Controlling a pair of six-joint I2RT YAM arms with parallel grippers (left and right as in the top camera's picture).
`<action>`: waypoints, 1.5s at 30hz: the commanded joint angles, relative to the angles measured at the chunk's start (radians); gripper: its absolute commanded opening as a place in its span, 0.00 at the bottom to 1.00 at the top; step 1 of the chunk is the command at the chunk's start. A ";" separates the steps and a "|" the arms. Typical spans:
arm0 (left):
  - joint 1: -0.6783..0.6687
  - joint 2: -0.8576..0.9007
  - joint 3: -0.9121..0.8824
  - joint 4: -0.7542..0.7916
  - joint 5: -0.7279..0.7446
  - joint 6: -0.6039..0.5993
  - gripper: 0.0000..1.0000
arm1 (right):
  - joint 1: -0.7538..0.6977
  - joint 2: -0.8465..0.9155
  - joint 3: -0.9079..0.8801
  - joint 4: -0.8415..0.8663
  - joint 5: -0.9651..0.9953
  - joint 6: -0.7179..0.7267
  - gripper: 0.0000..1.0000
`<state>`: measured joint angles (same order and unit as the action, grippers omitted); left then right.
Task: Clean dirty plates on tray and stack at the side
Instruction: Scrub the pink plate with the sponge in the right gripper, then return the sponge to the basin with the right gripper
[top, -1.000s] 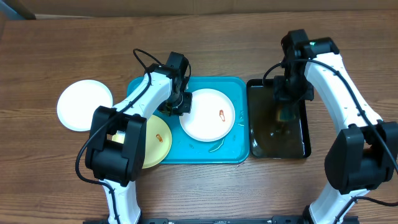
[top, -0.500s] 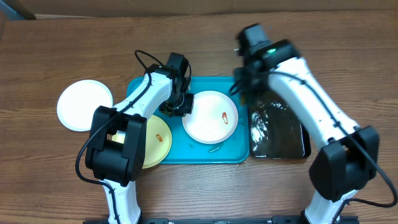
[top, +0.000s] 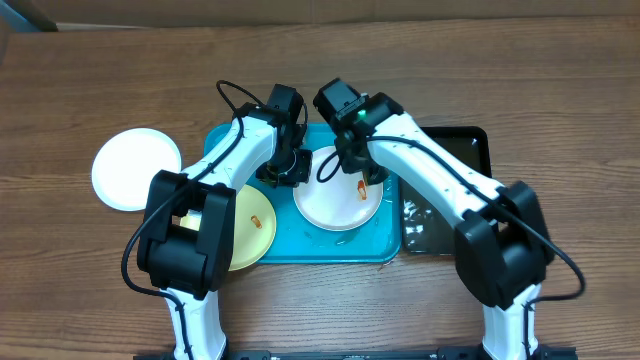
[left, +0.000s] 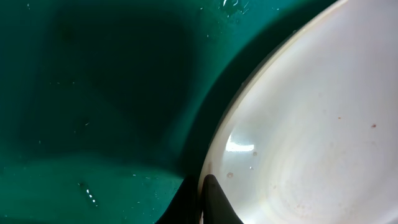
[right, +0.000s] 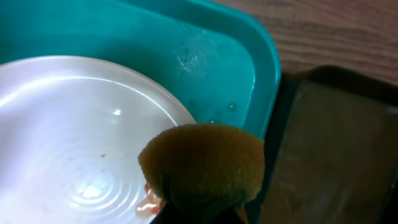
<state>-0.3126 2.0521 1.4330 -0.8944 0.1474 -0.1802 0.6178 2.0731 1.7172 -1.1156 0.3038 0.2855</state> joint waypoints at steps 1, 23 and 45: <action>0.000 0.021 -0.010 0.002 0.002 -0.008 0.04 | 0.007 0.035 -0.013 0.008 0.053 0.054 0.04; 0.000 0.021 -0.010 0.005 0.002 -0.011 0.04 | 0.006 0.049 -0.289 0.248 -0.195 0.143 0.04; 0.000 0.021 -0.010 0.004 0.002 -0.011 0.04 | -0.148 0.037 -0.241 0.330 -0.845 0.156 0.04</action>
<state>-0.3107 2.0529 1.4330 -0.8948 0.1493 -0.1806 0.5064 2.0926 1.4570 -0.8043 -0.3317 0.4412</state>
